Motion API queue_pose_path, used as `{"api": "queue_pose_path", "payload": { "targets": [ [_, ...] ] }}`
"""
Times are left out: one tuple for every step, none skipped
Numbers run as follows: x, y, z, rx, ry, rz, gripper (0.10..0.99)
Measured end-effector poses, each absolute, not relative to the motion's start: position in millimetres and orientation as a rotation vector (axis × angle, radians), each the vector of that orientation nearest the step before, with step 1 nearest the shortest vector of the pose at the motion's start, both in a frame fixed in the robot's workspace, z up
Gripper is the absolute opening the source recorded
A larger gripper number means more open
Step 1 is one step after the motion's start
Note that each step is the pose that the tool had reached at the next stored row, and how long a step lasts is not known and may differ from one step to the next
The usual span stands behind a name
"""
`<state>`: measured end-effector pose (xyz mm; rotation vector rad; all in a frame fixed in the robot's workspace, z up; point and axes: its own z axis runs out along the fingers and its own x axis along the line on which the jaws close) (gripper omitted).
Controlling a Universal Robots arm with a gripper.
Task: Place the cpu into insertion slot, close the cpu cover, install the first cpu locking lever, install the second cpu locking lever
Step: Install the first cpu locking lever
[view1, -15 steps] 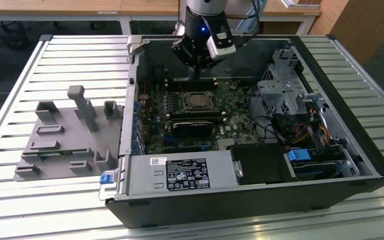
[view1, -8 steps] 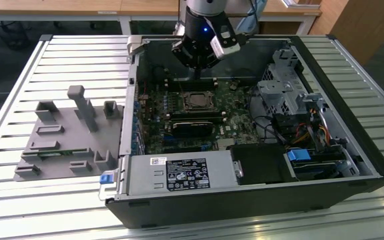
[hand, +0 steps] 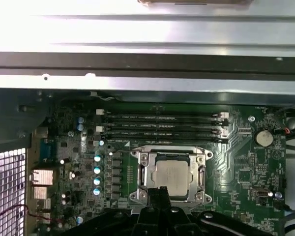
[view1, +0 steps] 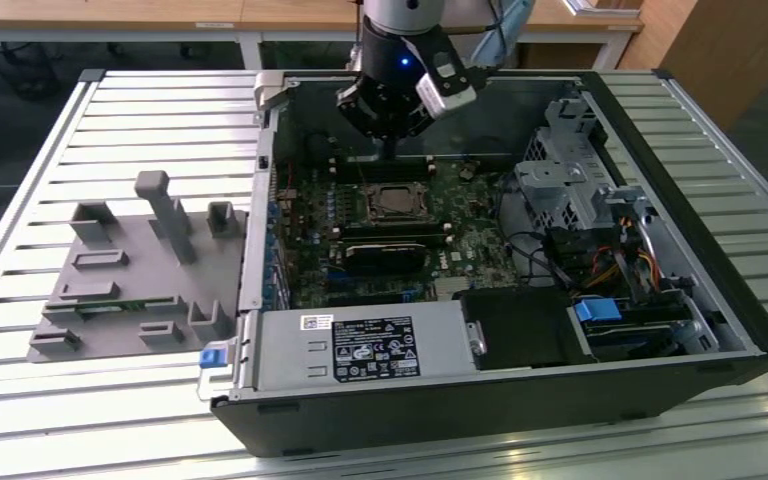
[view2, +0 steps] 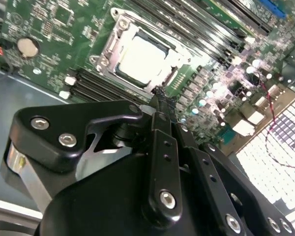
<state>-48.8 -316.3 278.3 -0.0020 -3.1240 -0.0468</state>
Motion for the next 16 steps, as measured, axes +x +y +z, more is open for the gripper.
{"api": "queue_pose_path", "payload": {
  "targets": [
    [-52, -316, 278, -0.002, -3.128, -0.047, 0.106],
    [-55, -316, 278, -0.002, -3.132, -0.048, 0.106],
    [-58, -316, 278, -0.002, -3.135, -0.048, 0.106],
    [-61, -316, 277, -0.002, -3.138, -0.048, 0.106],
    [-63, -316, 277, -0.002, -3.141, -0.048, 0.106],
    [-65, -316, 276, -0.002, -3.143, -0.048, 0.106],
    [-67, -316, 275, -0.002, -3.145, -0.048, 0.106],
    [-68, -316, 274, -0.002, -3.146, -0.048, 0.106],
    [-69, -316, 272, -0.002, -3.147, -0.048, 0.106],
    [-71, -316, 271, -0.002, -3.148, -0.048, 0.106],
    [-73, -316, 270, -0.002, -3.149, -0.048, 0.106],
    [-75, -316, 270, -0.002, -3.150, -0.048, 0.106],
    [-76, -315, 269, -0.001, -3.152, -0.048, 0.106],
    [-78, -315, 268, -0.001, -3.153, -0.048, 0.106],
    [-79, -314, 268, -0.002, -3.153, -0.048, 0.106],
    [-80, -314, 268, -0.002, -3.153, -0.048, 0.106]
  ]
}}
